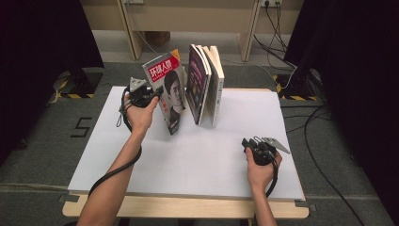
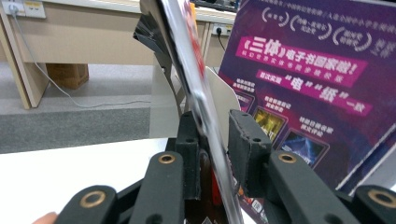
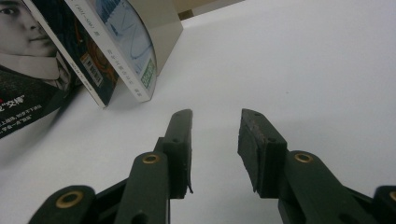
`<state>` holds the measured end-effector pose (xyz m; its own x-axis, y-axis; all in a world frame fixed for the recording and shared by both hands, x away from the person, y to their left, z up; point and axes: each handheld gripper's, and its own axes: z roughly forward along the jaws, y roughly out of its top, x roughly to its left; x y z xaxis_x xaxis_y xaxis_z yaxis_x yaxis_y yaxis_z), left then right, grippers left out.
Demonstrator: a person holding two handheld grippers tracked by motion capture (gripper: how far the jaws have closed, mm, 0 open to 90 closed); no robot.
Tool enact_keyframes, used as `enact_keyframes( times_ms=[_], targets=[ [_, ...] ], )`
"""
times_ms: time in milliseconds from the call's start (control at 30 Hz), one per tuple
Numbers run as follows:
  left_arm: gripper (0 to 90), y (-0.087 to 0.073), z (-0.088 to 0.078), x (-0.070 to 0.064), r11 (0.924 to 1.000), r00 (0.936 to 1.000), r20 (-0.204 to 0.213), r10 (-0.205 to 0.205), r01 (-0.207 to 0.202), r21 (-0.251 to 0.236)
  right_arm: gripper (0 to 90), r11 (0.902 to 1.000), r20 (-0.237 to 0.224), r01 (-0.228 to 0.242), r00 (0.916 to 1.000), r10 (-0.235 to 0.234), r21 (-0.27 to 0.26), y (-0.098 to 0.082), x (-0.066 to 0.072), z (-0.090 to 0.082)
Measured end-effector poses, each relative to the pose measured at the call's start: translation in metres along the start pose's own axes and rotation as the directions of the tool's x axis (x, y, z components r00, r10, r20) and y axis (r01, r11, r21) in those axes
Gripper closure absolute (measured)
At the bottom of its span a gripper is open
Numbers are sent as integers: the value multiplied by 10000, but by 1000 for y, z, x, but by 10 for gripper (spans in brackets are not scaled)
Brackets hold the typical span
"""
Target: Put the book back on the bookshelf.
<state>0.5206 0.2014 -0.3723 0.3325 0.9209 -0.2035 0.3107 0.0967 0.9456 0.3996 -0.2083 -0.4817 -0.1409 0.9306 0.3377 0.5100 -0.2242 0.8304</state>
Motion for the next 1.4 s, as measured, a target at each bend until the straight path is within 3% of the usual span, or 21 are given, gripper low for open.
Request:
enact_keyframes(
  times_ms=[433,533,600,833,1033,1333,1400],
  targets=[
    [616,19,9,-1,9958,9958,-87,-907,908,143,647,10000,8,-27,10000,27,24,0,-2,0],
    [620,22,10,-1,9947,9947,-24,-1028,1028,93,646,10000,1,-60,10000,60,20,0,-2,0],
    [617,22,11,-3,9960,9961,30,-886,886,80,645,10000,-14,-65,10000,65,15,0,-3,0],
    [697,23,13,-7,9965,9956,428,-838,834,100,643,10000,29,-13,10000,13,29,0,-2,0],
    [791,24,13,-6,9963,9961,309,-823,815,256,641,9999,6,-49,10000,49,93,0,-2,0],
    [859,26,9,-7,9924,9896,772,-1210,1189,312,637,9998,-49,-63,10000,64,203,-1,-4,2],
    [861,29,6,-9,9933,9900,832,-1143,1125,256,637,9998,-54,-73,10000,74,201,-1,-3,2]
  ],
)
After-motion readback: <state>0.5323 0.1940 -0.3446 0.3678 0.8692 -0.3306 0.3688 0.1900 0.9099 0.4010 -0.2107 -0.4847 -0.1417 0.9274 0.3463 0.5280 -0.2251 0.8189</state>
